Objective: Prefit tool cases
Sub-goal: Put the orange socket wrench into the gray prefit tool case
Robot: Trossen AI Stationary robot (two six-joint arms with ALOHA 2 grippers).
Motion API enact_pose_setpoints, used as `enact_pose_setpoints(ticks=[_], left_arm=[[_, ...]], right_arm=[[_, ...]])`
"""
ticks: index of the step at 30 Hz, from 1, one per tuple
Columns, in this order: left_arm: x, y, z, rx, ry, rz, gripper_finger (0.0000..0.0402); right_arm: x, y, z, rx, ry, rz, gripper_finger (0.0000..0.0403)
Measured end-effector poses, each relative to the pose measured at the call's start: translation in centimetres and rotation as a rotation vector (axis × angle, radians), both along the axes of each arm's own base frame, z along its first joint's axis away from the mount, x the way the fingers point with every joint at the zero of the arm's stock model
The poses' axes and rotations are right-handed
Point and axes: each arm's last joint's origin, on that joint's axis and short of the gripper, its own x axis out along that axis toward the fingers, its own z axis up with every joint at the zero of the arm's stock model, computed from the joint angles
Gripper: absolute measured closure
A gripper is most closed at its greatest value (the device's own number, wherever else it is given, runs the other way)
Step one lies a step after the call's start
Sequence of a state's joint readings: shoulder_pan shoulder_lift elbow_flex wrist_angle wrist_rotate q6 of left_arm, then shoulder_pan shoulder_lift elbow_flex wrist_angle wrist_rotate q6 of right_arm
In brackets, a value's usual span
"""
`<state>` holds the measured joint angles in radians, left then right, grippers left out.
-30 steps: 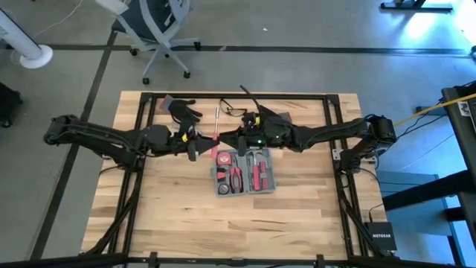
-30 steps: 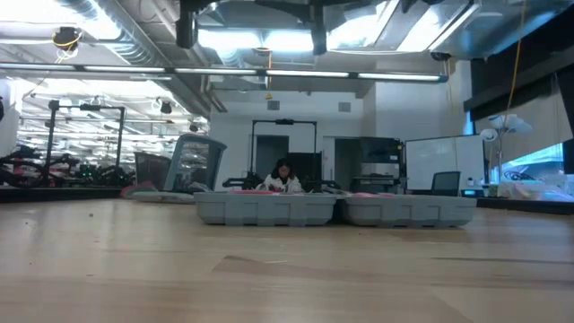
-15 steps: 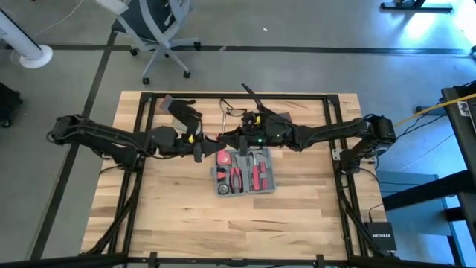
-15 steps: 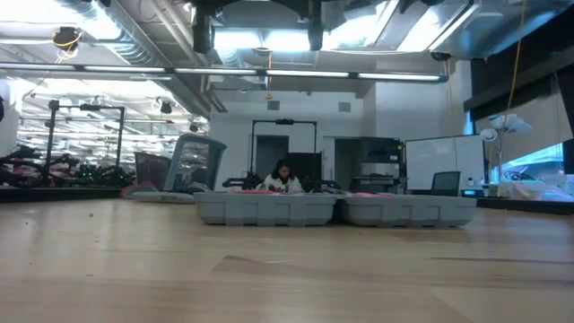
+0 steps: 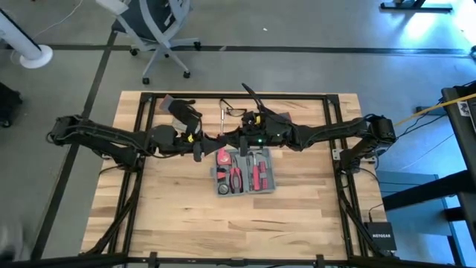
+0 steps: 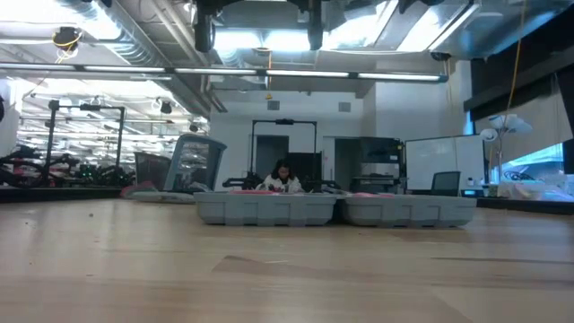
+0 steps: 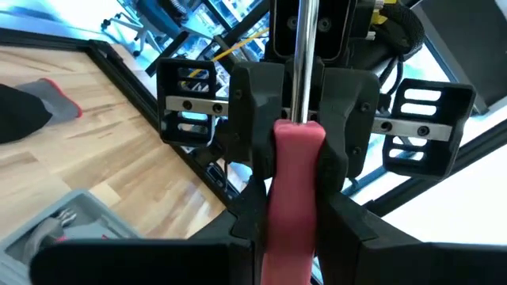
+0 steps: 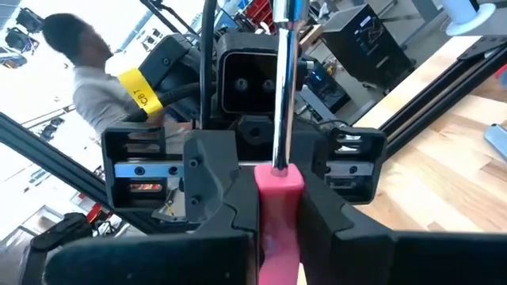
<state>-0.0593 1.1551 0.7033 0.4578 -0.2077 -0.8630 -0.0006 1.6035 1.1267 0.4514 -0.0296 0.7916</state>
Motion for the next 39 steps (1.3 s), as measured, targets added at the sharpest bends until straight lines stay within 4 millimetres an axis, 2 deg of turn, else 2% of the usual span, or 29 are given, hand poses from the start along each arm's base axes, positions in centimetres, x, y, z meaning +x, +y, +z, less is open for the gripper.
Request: enact_pose_setpoints(ticks=[7,9,12,15,20,23,27,30,34,39], left_arm=[[0.0,0.0,0.0,-0.026,0.002,-0.001,0.0336],[0.0,0.0,0.0,-0.063,-0.003,-0.002,0.0309],[-0.4,0.1,0.2,-0.103,-0.009,-0.008,0.0245],[-1.4,0.1,1.0,-0.099,-0.015,-0.016,0.0201],[-3.6,0.2,1.2,-0.079,0.088,-0.015,0.0182],[-5.2,0.5,1.7,-0.043,0.122,0.044,0.0180],[-6.4,0.8,0.5,-0.012,0.273,0.157,0.0179],[-6.6,0.9,-0.5,0.000,0.380,0.177,0.0179],[-6.3,0.9,-2.2,0.016,0.490,0.178,0.0179],[-5.6,0.8,-3.2,0.014,0.535,0.182,0.0178]], right_arm=[[0.0,-0.1,0.0,-0.010,-0.003,0.040,0.0362],[0.0,-0.4,0.1,-0.020,-0.009,0.057,0.0362],[-0.3,-1.0,0.4,-0.054,-0.004,0.052,0.0362],[-1.0,-1.9,1.0,-0.073,0.010,0.044,0.0362],[-3.2,-3.5,1.4,-0.096,0.175,0.007,0.0362],[-5.0,-3.5,1.1,-0.034,0.333,-0.003,0.0362],[-7.1,-1.6,-0.8,0.097,0.643,-0.029,0.0362],[-8.7,0.2,-3.1,0.175,0.853,-0.031,0.0362],[-9.6,1.6,-6.1,0.323,0.957,-0.025,0.0362],[-10.6,1.6,-9.3,0.457,1.004,-0.130,0.0362]])
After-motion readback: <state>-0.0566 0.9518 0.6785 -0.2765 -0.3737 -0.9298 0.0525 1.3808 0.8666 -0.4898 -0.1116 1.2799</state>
